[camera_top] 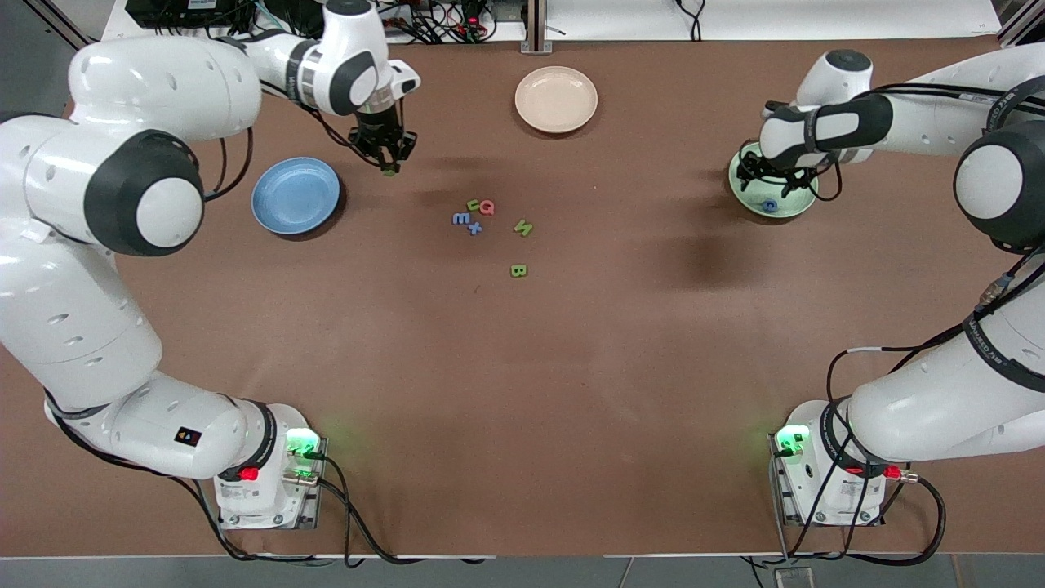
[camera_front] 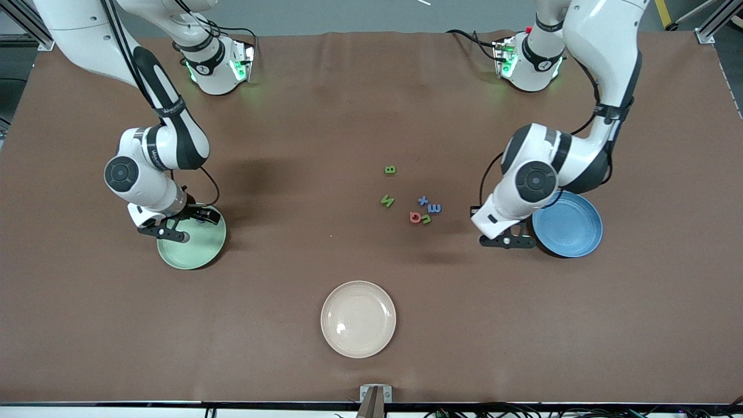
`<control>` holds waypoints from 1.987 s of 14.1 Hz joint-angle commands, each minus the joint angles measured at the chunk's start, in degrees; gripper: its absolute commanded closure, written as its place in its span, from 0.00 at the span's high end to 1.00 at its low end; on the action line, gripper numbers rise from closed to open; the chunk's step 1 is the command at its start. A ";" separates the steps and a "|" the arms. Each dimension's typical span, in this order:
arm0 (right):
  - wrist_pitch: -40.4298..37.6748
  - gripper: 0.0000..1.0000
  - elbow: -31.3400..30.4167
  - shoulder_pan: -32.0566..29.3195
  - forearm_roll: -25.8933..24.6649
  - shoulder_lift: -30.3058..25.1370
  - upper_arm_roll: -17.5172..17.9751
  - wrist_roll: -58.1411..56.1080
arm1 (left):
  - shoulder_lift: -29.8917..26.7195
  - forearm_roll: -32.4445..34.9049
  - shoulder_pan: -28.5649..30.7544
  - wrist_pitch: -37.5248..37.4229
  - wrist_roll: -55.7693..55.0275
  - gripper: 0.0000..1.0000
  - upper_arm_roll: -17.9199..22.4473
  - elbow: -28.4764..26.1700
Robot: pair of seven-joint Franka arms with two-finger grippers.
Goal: Sort upper and lower case letters into plates
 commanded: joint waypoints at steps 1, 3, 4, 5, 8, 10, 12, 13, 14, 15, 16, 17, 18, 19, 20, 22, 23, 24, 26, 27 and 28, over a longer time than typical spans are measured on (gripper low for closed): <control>-11.02 1.00 5.33 0.57 0.10 -3.83 4.87 10.61 | -6.46 1.17 6.46 1.69 9.78 0.09 -0.33 -7.82; -12.10 1.00 6.57 2.23 0.19 -4.63 8.91 21.23 | -8.40 5.36 11.72 5.11 16.65 0.09 -0.41 -12.04; -11.76 1.00 7.54 3.81 0.19 -4.28 10.84 26.94 | -8.84 8.08 13.58 5.99 17.29 0.09 -0.50 -13.36; -11.40 1.00 8.76 6.35 0.19 -3.84 11.56 31.96 | -8.94 10.63 14.99 7.13 17.56 0.09 -0.50 -14.68; -11.40 1.00 15.69 15.23 0.19 0.98 11.57 43.14 | -8.33 13.56 20.87 14.59 22.10 0.09 -0.59 -18.55; -11.05 1.00 21.58 20.50 -0.51 6.33 11.57 48.33 | -6.84 13.56 24.22 17.50 25.89 0.09 -0.68 -19.09; -9.91 1.00 27.90 24.98 -1.47 12.31 11.22 53.87 | -5.17 13.56 25.37 19.79 27.31 0.09 -0.68 -19.18; -9.73 1.00 29.94 26.57 -2.79 14.42 11.22 55.37 | -4.46 13.56 25.38 20.76 27.84 0.09 -0.68 -19.18; -9.73 1.00 32.13 28.15 -4.63 16.71 11.13 58.35 | -3.93 13.65 25.20 21.20 28.02 0.09 -0.77 -19.18; -9.73 1.00 33.89 29.04 -6.91 18.30 11.04 61.51 | -3.49 13.65 25.20 21.56 28.02 0.09 -0.94 -19.18; -9.73 1.00 35.30 29.66 -9.45 19.97 11.13 64.85 | -2.96 13.65 25.29 22.08 28.02 0.09 -0.94 -19.18; -9.73 1.00 36.36 30.45 -10.78 21.29 11.13 67.32 | -2.35 13.65 25.38 22.43 28.02 0.09 -0.94 -19.18; -9.73 1.00 37.77 31.24 -11.23 22.78 11.13 69.34 | -1.82 13.56 25.38 22.79 28.02 0.09 -0.94 -19.18; -9.73 1.00 39.35 32.12 -11.32 24.10 11.13 70.75 | -1.73 13.65 25.46 22.96 28.11 0.09 -0.94 -19.18; -9.82 1.00 40.84 32.99 -11.41 25.24 10.87 72.33 | -1.64 13.56 25.38 22.97 28.11 0.09 -0.94 -19.18; -9.82 1.00 43.13 35.01 -11.41 27.35 9.46 75.24 | -1.47 13.56 25.46 23.05 28.11 0.09 -0.94 -19.09; -9.91 0.99 44.36 36.33 -11.41 28.41 8.41 76.38 | -1.47 13.56 25.46 23.05 28.11 0.10 -0.86 -19.09; -9.91 0.97 44.98 37.73 -11.41 29.29 7.36 77.00 | -1.47 13.56 25.46 23.05 28.11 0.11 -0.85 -19.09; -9.82 0.87 45.07 39.24 -11.41 30.35 6.38 77.18 | -0.94 13.56 25.46 23.05 28.11 0.12 -0.85 -19.00; -9.82 0.82 45.07 39.50 -11.41 30.44 6.38 77.27 | -0.76 13.56 25.46 23.05 28.11 0.13 -0.85 -18.91; -9.82 0.76 45.07 39.59 -11.41 30.44 6.38 77.27 | -0.68 13.56 25.55 23.05 28.11 0.14 -0.85 -18.91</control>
